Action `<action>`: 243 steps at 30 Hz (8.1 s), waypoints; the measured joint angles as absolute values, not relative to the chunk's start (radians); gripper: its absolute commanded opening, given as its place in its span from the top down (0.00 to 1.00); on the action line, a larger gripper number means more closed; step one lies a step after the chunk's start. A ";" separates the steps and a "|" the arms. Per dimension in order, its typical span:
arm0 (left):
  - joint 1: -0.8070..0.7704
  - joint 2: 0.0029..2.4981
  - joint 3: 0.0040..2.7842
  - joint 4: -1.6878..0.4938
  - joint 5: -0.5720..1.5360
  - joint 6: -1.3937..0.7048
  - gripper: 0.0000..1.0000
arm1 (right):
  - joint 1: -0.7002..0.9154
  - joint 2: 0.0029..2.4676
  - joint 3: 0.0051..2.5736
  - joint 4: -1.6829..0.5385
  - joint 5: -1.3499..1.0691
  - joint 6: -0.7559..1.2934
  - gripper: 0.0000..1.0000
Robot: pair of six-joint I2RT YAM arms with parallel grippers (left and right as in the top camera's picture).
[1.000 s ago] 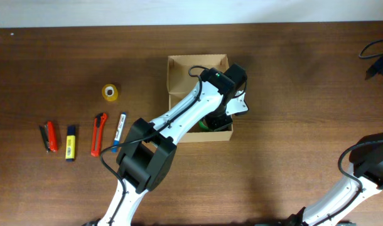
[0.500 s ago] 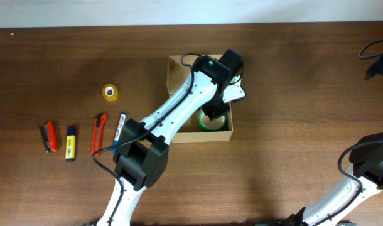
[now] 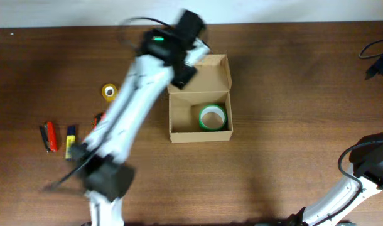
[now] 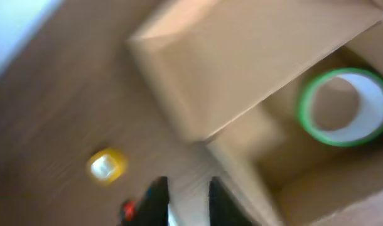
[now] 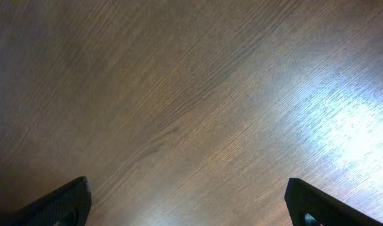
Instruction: Pack container
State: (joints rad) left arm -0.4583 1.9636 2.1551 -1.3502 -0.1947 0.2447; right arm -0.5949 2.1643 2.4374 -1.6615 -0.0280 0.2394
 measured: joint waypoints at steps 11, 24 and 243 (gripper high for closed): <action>-0.050 1.532 1.930 -1.436 -0.263 0.147 0.23 | -0.595 2.164 2.437 -1.662 -0.028 0.239 0.01; 0.178 1.678 1.581 -1.242 -0.068 0.172 0.26 | -0.595 2.164 2.437 -1.662 -0.028 0.239 0.01; -0.601 2.136 1.941 -1.168 0.042 0.517 0.99 | -0.595 2.164 2.437 -1.662 -0.028 0.239 0.01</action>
State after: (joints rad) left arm -0.6014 2.1365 1.9408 -1.1683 0.0422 0.5171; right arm -0.5949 2.1643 2.4371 -1.6615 -0.0280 0.2390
